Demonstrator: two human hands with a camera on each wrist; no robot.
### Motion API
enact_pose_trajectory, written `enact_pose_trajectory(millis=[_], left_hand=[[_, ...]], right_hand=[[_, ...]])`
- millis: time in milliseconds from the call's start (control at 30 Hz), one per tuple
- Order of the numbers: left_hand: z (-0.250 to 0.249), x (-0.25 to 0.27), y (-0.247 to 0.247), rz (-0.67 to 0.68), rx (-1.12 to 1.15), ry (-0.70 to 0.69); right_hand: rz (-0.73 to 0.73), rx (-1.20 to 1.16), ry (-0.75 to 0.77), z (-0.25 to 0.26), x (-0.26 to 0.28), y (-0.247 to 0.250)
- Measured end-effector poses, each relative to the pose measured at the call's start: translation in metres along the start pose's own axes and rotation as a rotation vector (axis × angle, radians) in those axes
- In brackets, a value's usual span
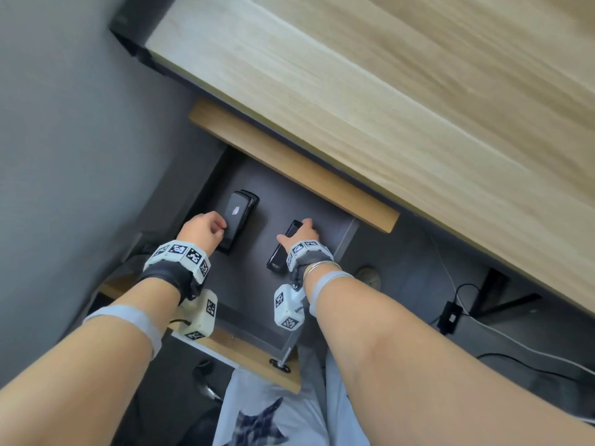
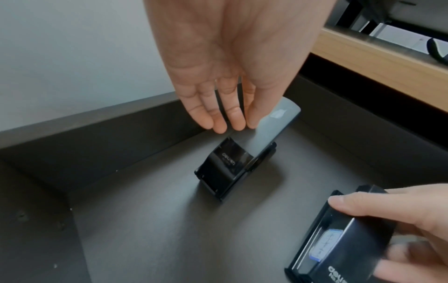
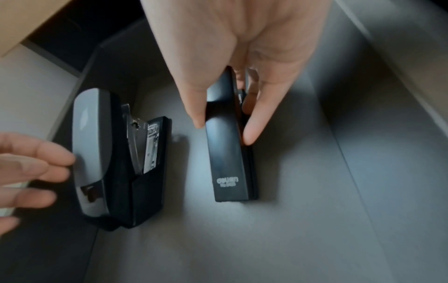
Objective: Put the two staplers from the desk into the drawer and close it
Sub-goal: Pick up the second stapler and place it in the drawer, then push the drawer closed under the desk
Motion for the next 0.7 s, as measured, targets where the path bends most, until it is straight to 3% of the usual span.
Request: enact_pose_trajectory(millis=[300,500,700], left_hand=[[0.006,0.018,-0.003,0.035,0.037,0.071],[0.005,0.056,0.009,0.008,0.071,0.13],[0.011,0.098,0.016,0.001,0.076,0.23]], right_hand=[[-0.068,0.222,0.106,0.022,0.029,0.027],[-0.145,0.473,0.299,0.058,0.089,0.069],[-0.198,0.544,0.548,0.098,0.164,0.106]])
Point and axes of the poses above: each hand's wrist, its own x-axis away from the middle knuckle, its own y-axis out of the back of the hand, z = x × y, the point moved 8 cm from there along -x, towards the middle knuckle, and after that the axes turned 9 degrees about z, right-handed, at the moved point
